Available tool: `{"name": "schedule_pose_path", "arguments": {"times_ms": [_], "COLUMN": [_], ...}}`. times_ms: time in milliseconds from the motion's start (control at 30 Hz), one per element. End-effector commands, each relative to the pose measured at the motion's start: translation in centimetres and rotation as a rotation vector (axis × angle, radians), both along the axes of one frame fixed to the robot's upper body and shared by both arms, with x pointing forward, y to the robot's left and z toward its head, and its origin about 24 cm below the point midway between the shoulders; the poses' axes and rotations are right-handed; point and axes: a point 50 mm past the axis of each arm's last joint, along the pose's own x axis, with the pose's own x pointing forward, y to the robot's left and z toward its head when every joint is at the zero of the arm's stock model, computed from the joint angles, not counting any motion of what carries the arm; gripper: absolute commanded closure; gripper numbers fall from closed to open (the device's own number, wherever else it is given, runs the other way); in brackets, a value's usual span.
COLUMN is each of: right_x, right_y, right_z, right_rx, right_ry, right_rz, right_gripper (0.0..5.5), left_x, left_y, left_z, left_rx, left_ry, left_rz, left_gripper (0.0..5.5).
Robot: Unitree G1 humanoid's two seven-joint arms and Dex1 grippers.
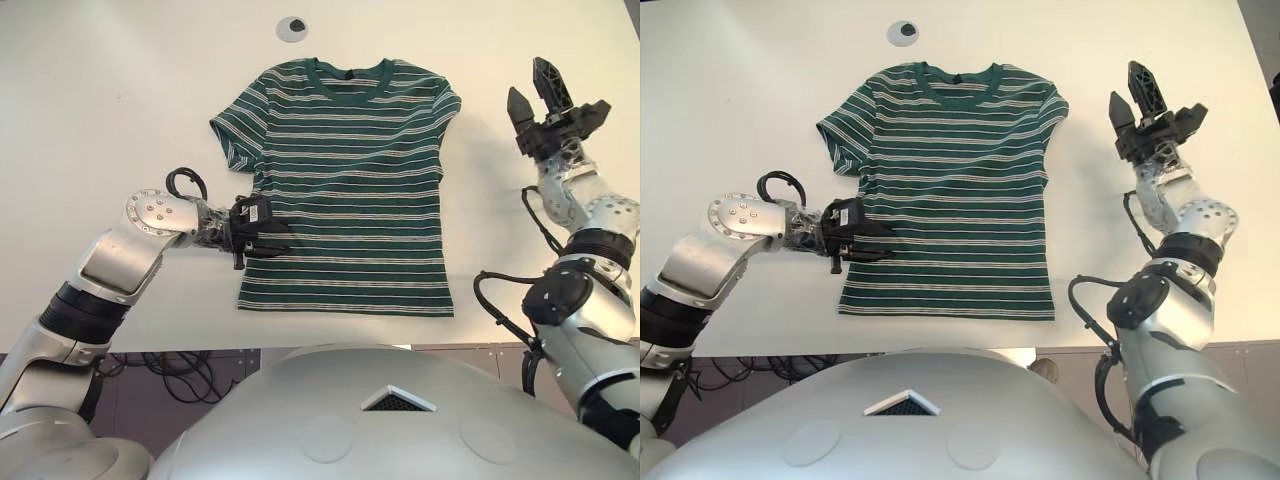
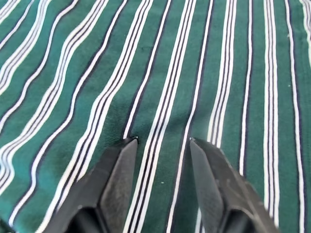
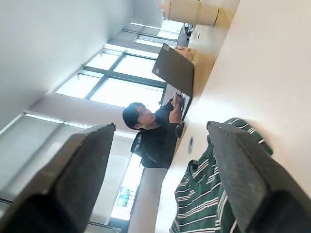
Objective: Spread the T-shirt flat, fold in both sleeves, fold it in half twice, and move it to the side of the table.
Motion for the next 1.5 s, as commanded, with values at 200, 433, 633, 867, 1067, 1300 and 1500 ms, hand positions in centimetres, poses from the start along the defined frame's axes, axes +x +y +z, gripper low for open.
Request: {"name": "schedule_pose_path", "arguments": {"times_ms": [200, 433, 633, 867, 1067, 1300, 1500], "right_x": [0.9, 2.4, 3.1, 2.8, 2.4, 2.5, 2.6], "right_y": [0.6, 2.7, 4.2, 5.1, 4.3, 6.2, 6.1], "right_z": [-3.4, -3.1, -3.5, -4.3, -4.8, -4.8, -4.7], "right_rx": [-1.309, -1.705, -1.629, -1.606, -1.566, -1.364, -1.351], "right_ry": [0.038, -0.192, -0.19, -0.197, -0.12, -0.173, -0.177], "right_rz": [0.27, 0.517, 0.549, 0.592, 0.511, 0.465, 0.419], "right_gripper": [2.05, 2.05, 2.05, 2.66, 3.64, 4.82, 5.48], "left_x": [-2.6, -2.1, -1.6, -2.2, -1.2, -1.1, -1.2], "left_y": [2.5, 2.6, 2.6, 3.3, 4.6, 4.3, 4.5], "left_z": [-3.6, -3.4, -3.3, -2.6, -2.3, -2.7, -2.6], "left_rx": [0.189, 0.193, 0.196, 0.224, 0.271, 0.257, 0.264], "left_ry": [0.186, 0.18, 0.173, 0.199, 0.18, 0.177, 0.187], "left_rz": [0.065, 0.052, 0.038, -0.11, -0.124, -0.099, -0.108], "left_gripper": [3.57, 3.57, 3.57, 3.57, 3.57, 3.57, 3.57]}}
